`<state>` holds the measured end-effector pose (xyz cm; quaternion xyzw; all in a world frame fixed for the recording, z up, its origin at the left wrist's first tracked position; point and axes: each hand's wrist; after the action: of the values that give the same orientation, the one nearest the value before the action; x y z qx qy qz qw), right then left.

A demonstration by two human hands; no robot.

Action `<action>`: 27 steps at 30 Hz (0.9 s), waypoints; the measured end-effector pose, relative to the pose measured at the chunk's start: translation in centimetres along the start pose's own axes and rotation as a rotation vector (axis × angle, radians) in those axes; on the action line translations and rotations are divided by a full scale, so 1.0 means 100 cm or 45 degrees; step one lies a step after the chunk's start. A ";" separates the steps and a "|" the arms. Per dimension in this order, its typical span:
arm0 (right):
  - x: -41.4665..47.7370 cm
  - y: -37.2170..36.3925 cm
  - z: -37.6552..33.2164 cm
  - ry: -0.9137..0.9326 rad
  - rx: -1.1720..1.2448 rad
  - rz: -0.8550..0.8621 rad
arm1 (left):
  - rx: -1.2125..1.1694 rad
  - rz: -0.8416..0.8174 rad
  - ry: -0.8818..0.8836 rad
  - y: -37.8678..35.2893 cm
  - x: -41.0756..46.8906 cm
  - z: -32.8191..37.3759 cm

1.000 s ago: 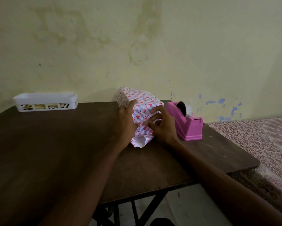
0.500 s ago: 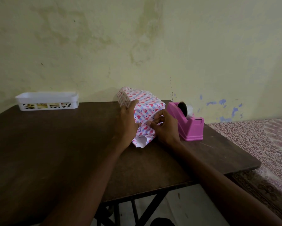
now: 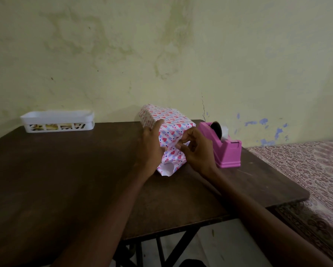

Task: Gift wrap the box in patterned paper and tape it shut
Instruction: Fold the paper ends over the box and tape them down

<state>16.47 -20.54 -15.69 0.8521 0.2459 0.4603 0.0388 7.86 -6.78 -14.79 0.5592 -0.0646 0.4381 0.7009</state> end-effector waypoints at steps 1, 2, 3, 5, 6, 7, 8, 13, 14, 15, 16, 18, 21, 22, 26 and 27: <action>-0.001 -0.002 -0.004 0.055 -0.005 -0.025 | 0.000 0.000 0.002 0.000 0.000 0.000; -0.002 -0.005 -0.008 0.099 -0.010 -0.056 | -0.003 0.001 0.005 -0.001 0.000 -0.001; -0.003 -0.007 -0.011 0.133 -0.017 -0.091 | -0.001 0.004 0.003 -0.001 0.000 -0.001; -0.005 -0.012 -0.014 0.163 -0.042 -0.150 | 0.032 0.008 0.002 -0.002 0.000 -0.003; -0.005 -0.014 -0.014 0.156 -0.057 -0.162 | 0.042 0.008 0.001 -0.003 0.000 -0.003; -0.003 -0.015 -0.012 0.141 -0.070 -0.166 | 0.036 0.015 -0.001 -0.002 -0.001 -0.003; -0.002 -0.016 -0.010 0.126 -0.083 -0.165 | 0.022 0.021 -0.004 -0.002 -0.001 -0.004; 0.011 -0.014 0.009 0.029 -0.176 -0.126 | -0.032 0.016 -0.017 0.000 -0.001 -0.006; 0.013 -0.013 0.012 0.009 -0.188 -0.113 | -0.042 0.012 -0.015 0.001 -0.001 -0.005; 0.014 -0.013 0.015 -0.014 -0.199 -0.099 | -0.049 0.008 -0.016 0.001 -0.001 -0.005; 0.015 -0.014 0.016 -0.035 -0.205 -0.087 | -0.050 0.000 -0.018 0.002 -0.001 -0.004; 0.016 -0.016 0.018 -0.064 -0.216 -0.067 | -0.045 -0.009 -0.022 0.003 -0.002 -0.003; 0.014 -0.021 0.017 -0.095 -0.270 -0.048 | -0.047 0.006 -0.023 0.004 -0.002 -0.004; 0.013 -0.021 0.017 -0.104 -0.275 -0.044 | -0.049 0.006 -0.019 0.003 -0.001 -0.004; 0.012 -0.023 0.017 -0.156 -0.252 -0.007 | -0.041 0.010 -0.010 0.001 -0.001 -0.003; 0.013 -0.023 0.017 -0.175 -0.235 0.000 | -0.037 0.014 -0.011 0.001 -0.001 -0.004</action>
<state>17.50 -17.69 -16.34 0.8745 0.1992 0.4215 0.1340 7.59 -6.54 -14.91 0.5505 -0.0771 0.4387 0.7061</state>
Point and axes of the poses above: each hand's wrist, its own x-axis towards the middle knuckle, its own y-axis out of the back of the hand, z = x × y, and after that the axes turned 8 degrees about x, right-handed
